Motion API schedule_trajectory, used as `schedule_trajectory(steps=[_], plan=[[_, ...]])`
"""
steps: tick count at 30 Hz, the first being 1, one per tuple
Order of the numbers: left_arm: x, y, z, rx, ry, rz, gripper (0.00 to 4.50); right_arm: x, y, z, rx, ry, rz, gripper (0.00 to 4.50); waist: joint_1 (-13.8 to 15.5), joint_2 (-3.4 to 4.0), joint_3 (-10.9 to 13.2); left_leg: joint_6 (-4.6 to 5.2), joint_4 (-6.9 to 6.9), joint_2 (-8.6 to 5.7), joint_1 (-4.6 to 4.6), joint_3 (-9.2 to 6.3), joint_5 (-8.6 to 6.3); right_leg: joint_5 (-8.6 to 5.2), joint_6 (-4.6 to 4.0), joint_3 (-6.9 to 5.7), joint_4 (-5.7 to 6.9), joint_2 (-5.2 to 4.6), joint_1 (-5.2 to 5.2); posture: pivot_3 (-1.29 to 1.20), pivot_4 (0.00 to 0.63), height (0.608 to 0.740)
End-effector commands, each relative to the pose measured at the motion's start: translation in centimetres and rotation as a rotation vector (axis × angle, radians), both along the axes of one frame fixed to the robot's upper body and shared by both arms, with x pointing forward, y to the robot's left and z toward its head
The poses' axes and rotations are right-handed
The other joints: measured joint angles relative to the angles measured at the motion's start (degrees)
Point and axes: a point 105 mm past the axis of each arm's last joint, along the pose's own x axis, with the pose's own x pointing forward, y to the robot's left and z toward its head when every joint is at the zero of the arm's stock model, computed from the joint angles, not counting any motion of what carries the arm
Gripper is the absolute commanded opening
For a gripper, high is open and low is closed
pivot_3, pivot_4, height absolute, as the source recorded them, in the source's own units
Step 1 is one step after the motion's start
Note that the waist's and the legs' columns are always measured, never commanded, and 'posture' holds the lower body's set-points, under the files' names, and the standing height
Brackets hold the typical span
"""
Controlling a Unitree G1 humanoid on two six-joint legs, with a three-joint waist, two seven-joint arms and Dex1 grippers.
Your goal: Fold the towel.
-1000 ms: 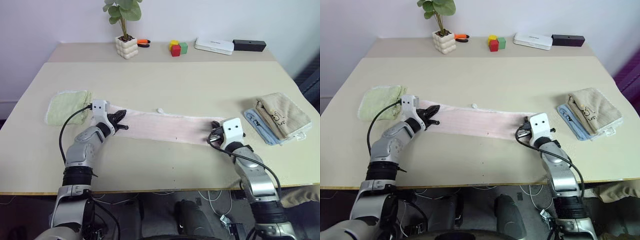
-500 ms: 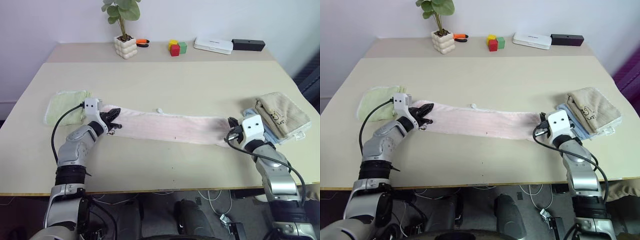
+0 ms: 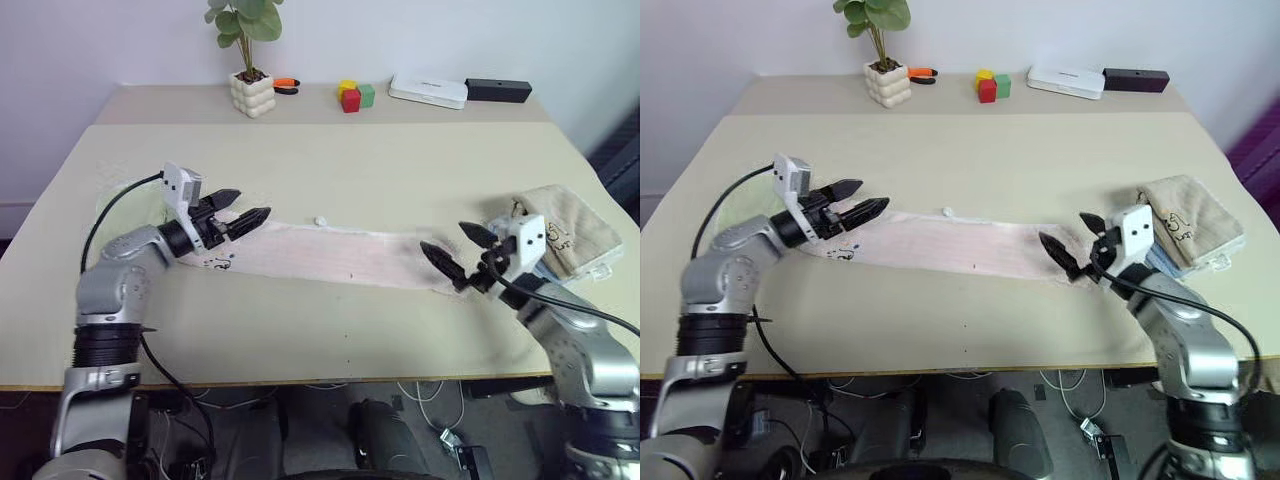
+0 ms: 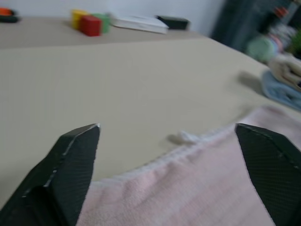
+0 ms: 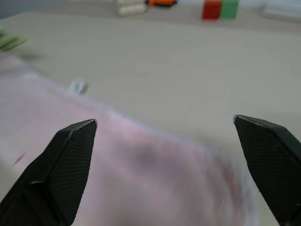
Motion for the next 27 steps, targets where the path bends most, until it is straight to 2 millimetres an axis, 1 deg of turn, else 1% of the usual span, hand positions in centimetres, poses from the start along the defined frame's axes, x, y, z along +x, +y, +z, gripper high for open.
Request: schedule_trajectory(steps=[1, 3, 5, 6, 7, 8, 10, 12, 18, 23, 27], plan=[[-1.4, -0.1, 1.0, 0.039, -0.019, -0.155, 4.5, -2.2, 0.0, 1.4, -0.191, -0.045, 0.118, 4.48, 0.01, 0.01, 0.0, 0.0, -0.01, 0.0, 0.01, 0.0, 0.0, 0.0, 0.0, 0.0, 0.0, 0.0, 0.0, 0.0, 0.15, 0.74], [-1.9, 0.2, 1.0, 0.048, -0.006, -0.205, 4.5, -2.7, -0.4, 1.2, -0.269, -0.04, 0.144, 4.48, 0.02, 0.0, 0.0, 0.01, -0.01, 0.0, 0.0, 0.0, -0.01, -0.01, 0.0, 0.0, -0.03, 0.0, 0.0, 0.0, 0.15, 0.74], [-2.5, 0.3, 1.1, 0.061, 0.003, -0.266, 4.5, -3.1, -1.3, 0.5, -0.442, -0.057, 0.16, 4.48, 0.07, 0.0, 0.0, 0.01, 0.01, 0.0, 0.0, 0.0, -0.01, -0.03, -0.03, 0.0, -0.04, 0.0, 0.0, 0.0, 0.15, 0.74], [-2.6, 0.4, 1.1, 0.065, 0.002, -0.282, 4.5, -3.2, -1.5, 0.1, -0.497, -0.058, 0.173, 4.48, 0.11, -0.01, 0.0, 0.01, 0.03, -0.01, 0.0, 0.01, -0.01, -0.07, -0.1, 0.0, -0.03, -0.01, 0.0, 0.0, 0.15, 0.74], [-2.2, 0.5, 1.1, 0.074, 0.001, -0.271, 4.5, -3.4, -1.8, -0.5, -0.581, -0.065, 0.188, 4.48, 0.15, -0.02, 0.01, 0.01, 0.03, -0.01, 0.0, 0.0, -0.01, -0.11, -0.16, 0.0, -0.04, -0.01, 0.0, 0.0, 0.15, 0.74], [-2.0, 0.6, 1.1, 0.077, 0.001, -0.263, 4.5, -3.4, -2.0, -0.9, -0.634, -0.076, 0.192, 4.48, 0.23, -0.02, 0.01, 0.01, 0.04, -0.01, -0.01, 0.0, -0.01, -0.11, -0.17, 0.0, -0.04, -0.01, 0.0, 0.0, 0.15, 0.74], [-1.8, 0.4, 1.2, 0.07, -0.004, -0.271, 4.5, -2.8, -2.6, -0.9, -0.687, -0.111, 0.153, 4.48, 0.15, -0.06, 0.02, 0.01, 0.06, -0.01, -0.01, 0.0, 0.0, -0.11, -0.16, -0.01, -0.04, -0.01, 0.0, 0.0, 0.15, 0.74], [-1.9, 0.1, 1.0, 0.089, -0.003, -0.281, 4.5, -2.2, -2.8, -0.9, -0.743, -0.154, 0.136, 4.48, 0.13, -0.05, 0.02, 0.01, 0.07, -0.01, -0.03, 0.01, -0.01, -0.09, -0.13, 0.0, -0.04, -0.01, 0.0, 0.0, 0.15, 0.74], [-1.8, 0.2, 0.8, 0.094, 0.0, -0.275, 4.5, -1.6, -2.6, -1.6, -0.814, -0.199, 0.142, 4.48, 0.07, -0.05, 0.02, 0.01, 0.06, -0.01, -0.03, 0.0, -0.01, -0.02, 0.0, 0.0, -0.04, 0.0, -0.01, 0.0, 0.15, 0.74], [-1.9, 0.2, 0.8, 0.093, -0.004, -0.268, 4.5, -1.4, -1.6, -2.6, -0.856, -0.211, 0.191, 4.48, 0.13, -0.05, 0.02, 0.01, 0.06, -0.01, -0.03, 0.01, 0.0, -0.02, 0.0, 0.01, -0.03, 0.0, -0.01, 0.0, 0.15, 0.74], [-2.0, 0.1, 0.8, 0.092, -0.006, -0.262, 4.5, -0.8, -1.6, -3.0, -0.874, -0.21, 0.189, 4.48, 0.11, -0.05, 0.02, 0.01, 0.07, -0.01, -0.03, 0.01, 0.0, -0.02, 0.0, 0.01, -0.03, -0.01, -0.01, 0.0, 0.15, 0.74]])
